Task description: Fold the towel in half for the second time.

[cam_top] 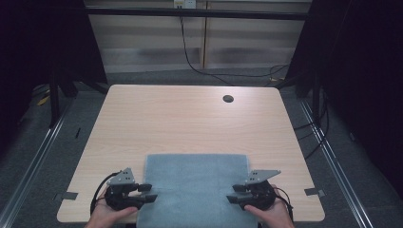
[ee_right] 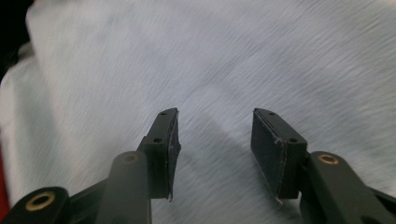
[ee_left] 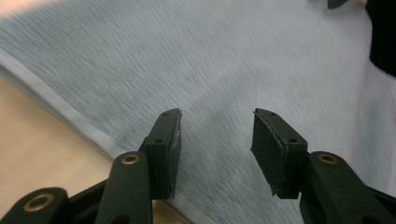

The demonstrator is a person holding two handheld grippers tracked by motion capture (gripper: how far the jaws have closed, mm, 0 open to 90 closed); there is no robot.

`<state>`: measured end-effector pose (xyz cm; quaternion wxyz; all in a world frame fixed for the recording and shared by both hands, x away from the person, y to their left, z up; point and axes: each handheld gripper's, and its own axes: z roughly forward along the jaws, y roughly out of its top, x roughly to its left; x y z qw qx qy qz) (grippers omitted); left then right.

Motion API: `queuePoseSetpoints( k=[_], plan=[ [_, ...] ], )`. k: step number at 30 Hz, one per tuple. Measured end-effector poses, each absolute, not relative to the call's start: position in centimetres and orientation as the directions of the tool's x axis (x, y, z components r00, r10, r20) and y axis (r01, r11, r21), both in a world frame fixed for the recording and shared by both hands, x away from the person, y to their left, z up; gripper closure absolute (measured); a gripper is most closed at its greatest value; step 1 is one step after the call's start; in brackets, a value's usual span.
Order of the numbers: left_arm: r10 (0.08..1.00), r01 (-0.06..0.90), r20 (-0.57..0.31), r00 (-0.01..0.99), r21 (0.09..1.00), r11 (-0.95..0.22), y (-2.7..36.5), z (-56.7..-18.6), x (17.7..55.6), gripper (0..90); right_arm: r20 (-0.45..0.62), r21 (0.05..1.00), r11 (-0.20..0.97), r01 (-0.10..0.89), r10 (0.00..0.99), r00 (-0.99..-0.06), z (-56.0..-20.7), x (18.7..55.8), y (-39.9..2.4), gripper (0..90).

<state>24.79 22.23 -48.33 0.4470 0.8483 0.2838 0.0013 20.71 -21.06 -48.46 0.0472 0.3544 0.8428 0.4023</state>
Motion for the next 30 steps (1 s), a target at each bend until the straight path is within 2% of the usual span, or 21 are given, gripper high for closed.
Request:
queuePoseSetpoints(
  k=[5, 7, 13, 17, 23, 30],
  plan=[
    [0.517, 0.472, -0.229, 0.825, 0.782, -0.407, 22.4, -47.4, 27.8, 51.2, 0.157, 0.762, 0.369, 0.531, 0.691, -0.706, -46.5, 23.2, -22.6, 52.2],
    [0.561, 0.472, -0.198, 0.804, 0.786, -0.399, 22.4, -47.0, 30.6, 50.7, 0.139, 0.771, 0.361, 0.525, 0.709, -0.692, -46.0, 24.4, -23.2, 51.3],
    [0.618, 0.514, -0.233, 0.751, 0.794, -0.325, 22.7, -47.4, 34.8, 48.9, 0.095, 0.772, 0.352, 0.529, 0.759, -0.644, -46.3, 28.8, -24.2, 48.1],
    [0.646, 0.537, -0.212, 0.733, 0.763, -0.359, 23.0, -48.7, 35.5, 44.7, 0.115, 0.752, 0.340, 0.564, 0.776, -0.621, -48.2, 30.8, -24.5, 45.3],
    [0.658, 0.548, -0.197, 0.727, 0.743, -0.384, 22.8, -49.8, 35.8, 41.3, 0.115, 0.721, 0.349, 0.598, 0.791, -0.600, -49.7, 31.7, -24.6, 40.9],
    [0.636, 0.535, -0.182, 0.750, 0.732, -0.422, 22.1, -50.5, 35.7, 43.9, 0.115, 0.705, 0.354, 0.615, 0.798, -0.591, -50.4, 31.8, -24.7, 41.9]
  ],
)
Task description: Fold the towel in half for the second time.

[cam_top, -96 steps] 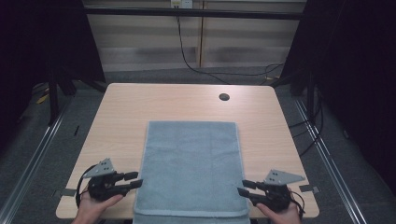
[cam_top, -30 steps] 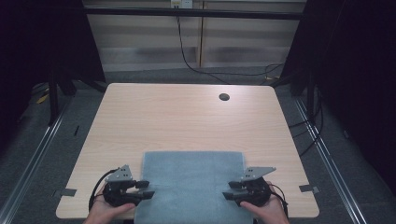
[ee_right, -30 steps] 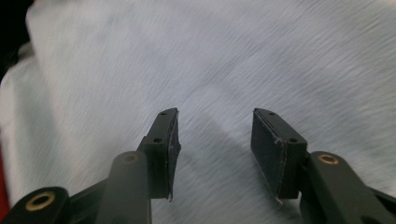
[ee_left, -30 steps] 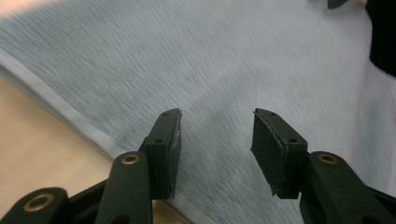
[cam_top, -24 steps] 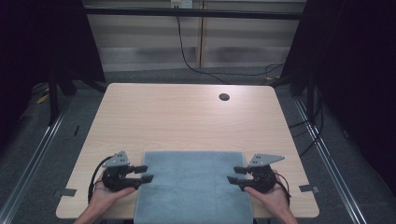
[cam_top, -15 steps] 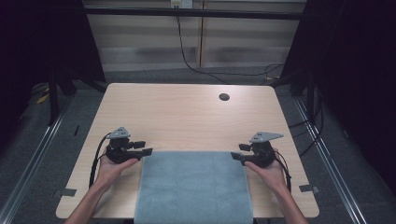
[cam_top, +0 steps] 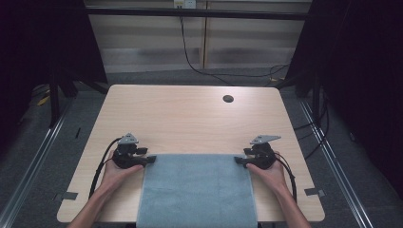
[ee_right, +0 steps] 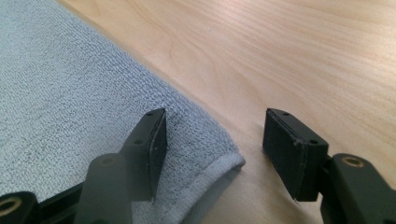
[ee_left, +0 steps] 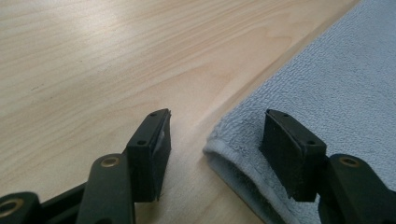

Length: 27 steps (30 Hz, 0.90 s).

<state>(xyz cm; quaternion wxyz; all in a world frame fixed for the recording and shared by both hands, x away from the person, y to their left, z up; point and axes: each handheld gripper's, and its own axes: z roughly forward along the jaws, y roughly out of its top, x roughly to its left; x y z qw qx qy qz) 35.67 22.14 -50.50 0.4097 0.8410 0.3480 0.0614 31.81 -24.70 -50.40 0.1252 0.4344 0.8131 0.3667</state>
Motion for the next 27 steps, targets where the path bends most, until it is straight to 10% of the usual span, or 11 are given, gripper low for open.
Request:
queuePoseSetpoints(
  k=[9, 27],
  plan=[
    [0.556, 0.529, -0.241, 0.796, 0.723, -0.444, 22.2, -50.4, 34.7, 81.1, 0.188, 0.705, 0.342, 0.621, 0.755, -0.628, -50.3, 31.3, -24.1, 81.6],
    [0.556, 0.462, -0.252, 0.792, 0.843, -0.276, 23.3, -45.0, 35.7, 83.4, 0.248, 0.819, 0.208, 0.534, 0.712, -0.657, -44.8, 31.5, -24.9, 85.0]
  ],
)
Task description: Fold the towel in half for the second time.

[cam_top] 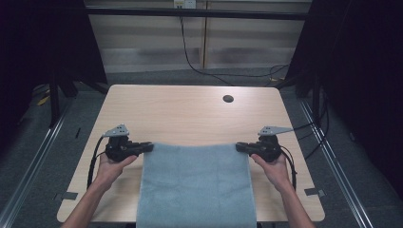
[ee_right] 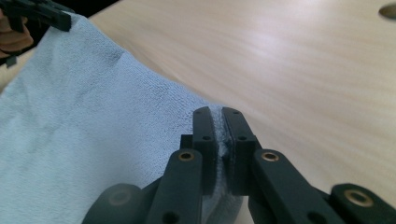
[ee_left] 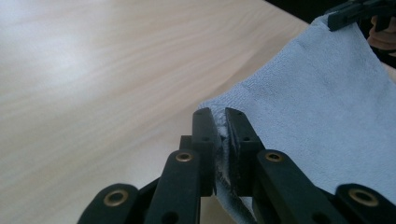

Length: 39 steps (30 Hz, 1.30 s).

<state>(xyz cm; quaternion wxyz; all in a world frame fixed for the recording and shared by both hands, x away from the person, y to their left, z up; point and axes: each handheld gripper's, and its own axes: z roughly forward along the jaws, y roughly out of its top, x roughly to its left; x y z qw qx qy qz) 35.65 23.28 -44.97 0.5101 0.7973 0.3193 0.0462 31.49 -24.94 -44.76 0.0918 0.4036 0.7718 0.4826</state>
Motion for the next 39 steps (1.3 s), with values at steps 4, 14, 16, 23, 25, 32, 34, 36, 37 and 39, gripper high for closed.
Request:
queuePoseSetpoints(
  k=[4, 14, 16, 23, 25, 32, 34, 36, 37, 39],
  plan=[
    [0.570, 0.457, -0.253, 0.782, 0.855, -0.247, 23.8, -43.6, 36.5, 83.6, 0.233, 0.837, 0.193, 0.512, 0.720, -0.654, -42.9, 32.3, -25.1, 85.0],
    [0.587, 0.397, -0.219, 0.780, 0.897, -0.193, 23.5, -39.2, 38.0, 83.7, 0.214, 0.884, 0.148, 0.443, 0.715, -0.665, -39.2, 35.2, -25.0, 85.0],
    [0.607, 0.394, -0.214, 0.766, 0.902, -0.179, 23.6, -38.5, 38.7, 83.7, 0.206, 0.889, 0.146, 0.435, 0.720, -0.663, -38.4, 35.8, -25.0, 85.1],
    [0.639, 0.388, -0.222, 0.737, 0.913, -0.130, 23.3, -37.4, 40.4, 83.9, 0.178, 0.902, 0.146, 0.407, 0.732, -0.657, -35.7, 37.5, -25.7, 85.2],
    [0.649, 0.385, -0.220, 0.728, 0.915, -0.122, 23.2, -36.8, 40.8, 83.9, 0.179, 0.906, 0.137, 0.400, 0.734, -0.655, -35.3, 37.8, -25.8, 85.3],
    [0.641, 0.334, -0.175, 0.747, 0.933, -0.135, 22.9, -35.0, 40.7, 84.2, 0.167, 0.917, 0.131, 0.378, 0.734, -0.658, -34.0, 37.9, -26.0, 85.6],
    [0.631, 0.334, -0.180, 0.755, 0.933, -0.134, 23.0, -35.5, 40.1, 84.2, 0.158, 0.916, 0.142, 0.375, 0.731, -0.664, -34.2, 37.5, -26.0, 85.5],
    [0.619, 0.346, -0.198, 0.760, 0.930, -0.127, 23.2, -36.3, 39.4, 84.2, 0.149, 0.916, 0.154, 0.370, 0.725, -0.672, -34.7, 36.9, -26.1, 85.5],
    [0.613, 0.348, -0.199, 0.764, 0.928, -0.132, 23.3, -36.7, 38.8, 84.1, 0.151, 0.917, 0.154, 0.368, 0.719, -0.678, -35.0, 36.4, -26.1, 85.5],
    [0.602, 0.348, -0.200, 0.773, 0.928, -0.138, 23.5, -37.5, 37.6, 84.1, 0.156, 0.918, 0.155, 0.366, 0.705, -0.692, -35.6, 35.6, -26.2, 85.4]
  ],
)
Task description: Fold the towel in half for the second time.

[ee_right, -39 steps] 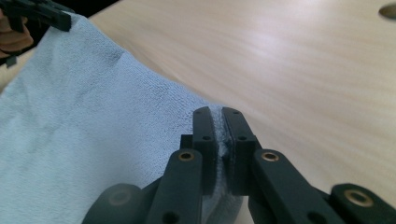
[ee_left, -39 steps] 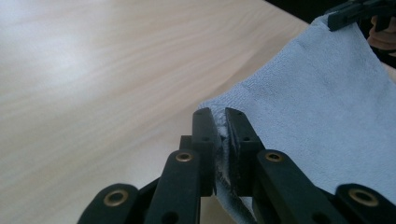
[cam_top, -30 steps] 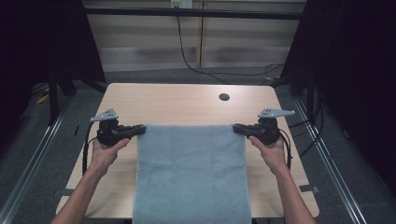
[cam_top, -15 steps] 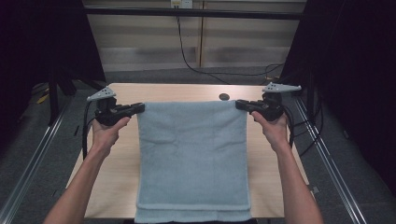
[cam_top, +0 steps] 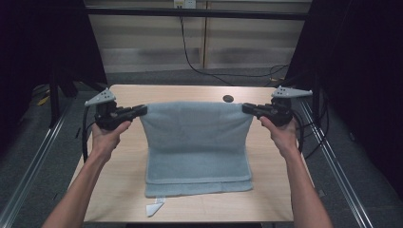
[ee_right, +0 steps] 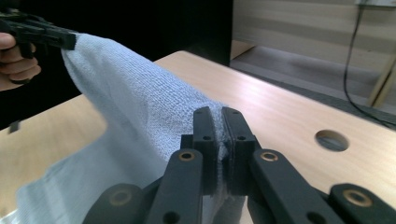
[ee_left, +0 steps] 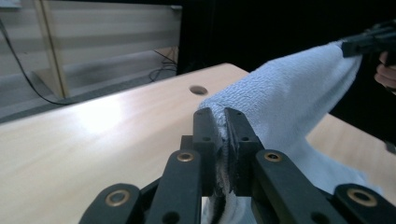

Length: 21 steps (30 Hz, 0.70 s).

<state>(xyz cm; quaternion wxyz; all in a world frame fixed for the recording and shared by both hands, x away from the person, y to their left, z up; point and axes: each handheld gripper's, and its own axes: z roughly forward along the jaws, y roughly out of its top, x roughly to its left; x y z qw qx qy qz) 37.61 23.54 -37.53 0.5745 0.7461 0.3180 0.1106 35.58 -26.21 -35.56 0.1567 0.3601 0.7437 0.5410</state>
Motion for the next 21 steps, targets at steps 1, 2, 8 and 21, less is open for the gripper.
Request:
queuePoseSetpoints(
  k=[1, 2, 8, 21],
  plan=[
    [0.595, 0.345, -0.199, 0.779, 0.928, -0.141, 23.7, -37.9, 36.9, 84.1, 0.154, 0.916, 0.163, 0.366, 0.700, -0.697, -36.0, 34.9, -26.2, 85.4],
    [0.591, 0.346, -0.202, 0.781, 0.927, -0.141, 23.9, -38.3, 36.3, 84.1, 0.148, 0.916, 0.171, 0.363, 0.696, -0.702, -36.4, 34.4, -26.3, 85.3],
    [0.552, 0.377, -0.217, 0.805, 0.906, -0.194, 24.2, -41.1, 32.4, 84.0, 0.148, 0.909, 0.203, 0.364, 0.659, -0.738, -39.0, 30.2, -26.1, 84.7],
    [0.471, 0.446, -0.293, 0.832, 0.859, -0.252, 25.1, -45.5, 26.1, 73.9, 0.217, 0.853, 0.251, 0.458, 0.628, -0.747, -44.6, 23.5, -25.9, 73.3]
  ],
)
